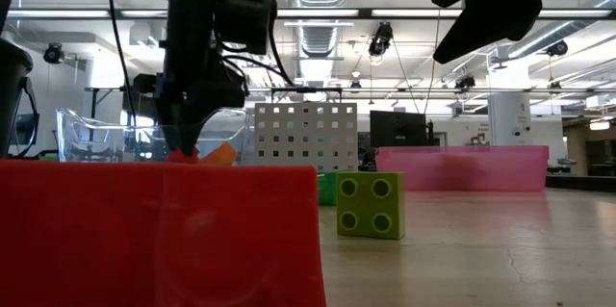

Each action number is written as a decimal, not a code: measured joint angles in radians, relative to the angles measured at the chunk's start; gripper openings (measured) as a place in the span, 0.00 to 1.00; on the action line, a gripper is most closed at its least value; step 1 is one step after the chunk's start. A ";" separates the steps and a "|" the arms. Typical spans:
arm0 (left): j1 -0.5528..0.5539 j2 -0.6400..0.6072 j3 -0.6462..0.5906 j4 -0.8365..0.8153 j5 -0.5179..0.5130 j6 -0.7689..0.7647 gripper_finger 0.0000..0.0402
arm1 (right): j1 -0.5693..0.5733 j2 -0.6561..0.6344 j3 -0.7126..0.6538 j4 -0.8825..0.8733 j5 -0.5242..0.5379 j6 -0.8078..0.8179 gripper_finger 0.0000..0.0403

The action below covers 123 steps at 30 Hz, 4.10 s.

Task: Pick & Place Toys
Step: Put the light blue game piece into the transparent bin, then put the green dice into the white bin

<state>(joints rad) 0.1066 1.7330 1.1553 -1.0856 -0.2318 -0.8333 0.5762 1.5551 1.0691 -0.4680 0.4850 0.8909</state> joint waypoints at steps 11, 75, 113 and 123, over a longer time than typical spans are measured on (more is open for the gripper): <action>0.000 0.007 -0.021 0.085 0.043 0.026 0.35 | 0.000 0.000 -0.001 0.000 0.000 0.000 0.92; -0.016 -0.114 -0.002 0.002 0.261 0.112 0.87 | 0.000 0.000 -0.002 0.000 0.001 -0.004 0.92; -0.776 -0.254 0.018 0.241 0.156 0.131 0.73 | 0.000 0.000 -0.005 0.000 0.002 -0.039 0.92; -0.822 -0.125 0.271 0.182 0.183 0.265 0.47 | -0.001 0.000 -0.005 0.000 0.003 -0.108 0.92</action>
<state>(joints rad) -0.7157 1.6075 1.4267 -0.9035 -0.0486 -0.5687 0.5751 1.5551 1.0637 -0.4680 0.4885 0.7826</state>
